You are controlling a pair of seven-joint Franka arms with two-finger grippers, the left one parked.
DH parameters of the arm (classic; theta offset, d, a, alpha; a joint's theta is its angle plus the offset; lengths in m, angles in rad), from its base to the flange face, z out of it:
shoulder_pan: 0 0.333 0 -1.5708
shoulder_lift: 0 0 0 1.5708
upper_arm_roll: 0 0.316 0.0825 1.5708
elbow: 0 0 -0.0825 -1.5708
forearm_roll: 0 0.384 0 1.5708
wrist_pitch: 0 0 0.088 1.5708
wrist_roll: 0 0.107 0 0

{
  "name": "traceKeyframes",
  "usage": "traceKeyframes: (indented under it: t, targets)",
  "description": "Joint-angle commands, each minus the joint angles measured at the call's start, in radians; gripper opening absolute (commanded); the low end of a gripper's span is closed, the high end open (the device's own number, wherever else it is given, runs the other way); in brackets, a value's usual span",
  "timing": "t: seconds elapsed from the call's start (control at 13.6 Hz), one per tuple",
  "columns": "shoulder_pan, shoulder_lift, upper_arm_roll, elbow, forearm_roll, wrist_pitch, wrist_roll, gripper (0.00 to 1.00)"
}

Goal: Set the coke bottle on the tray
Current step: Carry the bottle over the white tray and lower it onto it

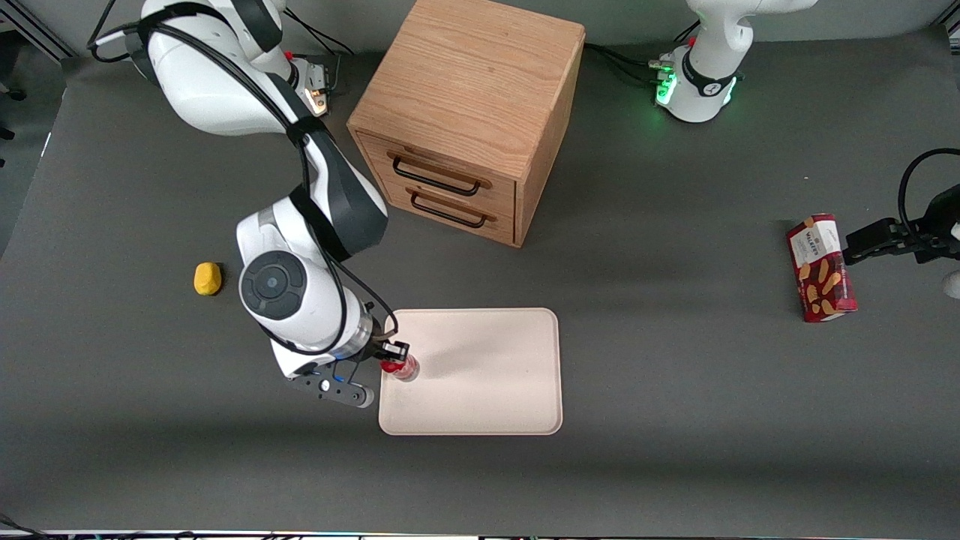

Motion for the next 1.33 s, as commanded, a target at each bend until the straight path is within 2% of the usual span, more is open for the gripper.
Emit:
traceKeyframes:
  t: [0.0,0.22,0.88,0.96,1.03,1.1,1.25]
  targets:
    - [0.001,-0.015,-0.002,-0.074,-0.017,0.092,0.016,0.00]
    - [0.000,-0.004,-0.004,-0.096,-0.018,0.139,0.016,0.00]
    - [0.000,0.005,-0.007,-0.125,-0.019,0.141,0.020,0.00]
    - [0.001,0.005,-0.007,-0.125,-0.018,0.141,0.028,0.17]
    - [0.001,0.007,-0.007,-0.125,-0.018,0.141,0.031,0.73]
    - [0.001,0.007,-0.007,-0.127,-0.019,0.141,0.030,1.00]
    - [0.001,0.004,-0.007,-0.125,-0.021,0.141,0.030,1.00]
